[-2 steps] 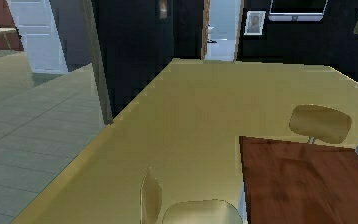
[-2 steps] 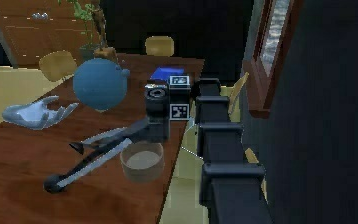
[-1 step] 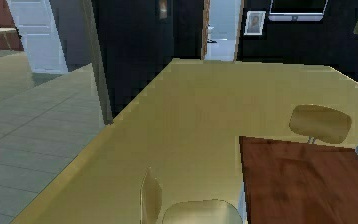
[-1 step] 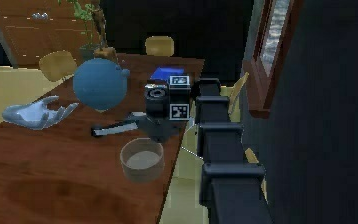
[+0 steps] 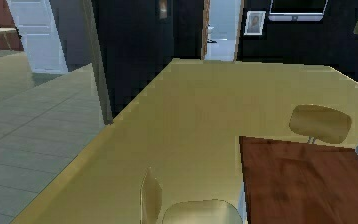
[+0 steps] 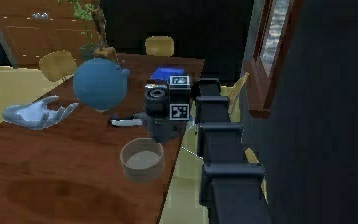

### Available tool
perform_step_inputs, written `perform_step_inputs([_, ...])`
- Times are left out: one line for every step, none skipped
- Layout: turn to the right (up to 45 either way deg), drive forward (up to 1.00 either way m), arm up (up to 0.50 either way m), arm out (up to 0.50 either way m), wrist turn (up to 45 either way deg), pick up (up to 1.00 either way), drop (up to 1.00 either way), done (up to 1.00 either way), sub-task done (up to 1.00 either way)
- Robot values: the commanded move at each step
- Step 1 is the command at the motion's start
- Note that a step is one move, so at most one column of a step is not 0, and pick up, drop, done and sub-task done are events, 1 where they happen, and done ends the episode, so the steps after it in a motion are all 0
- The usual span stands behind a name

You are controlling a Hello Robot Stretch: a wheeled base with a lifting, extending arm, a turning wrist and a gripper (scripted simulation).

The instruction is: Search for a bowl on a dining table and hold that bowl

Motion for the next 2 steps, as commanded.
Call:
perform_step_inputs([0.0,0.0,-0.3,0.0,0.0,0.0,0.0,0.0,0.0])
perform_step_inputs([0.0,0.0,0.0,0.0,0.0,1.0,0.0,0.0,0.0])
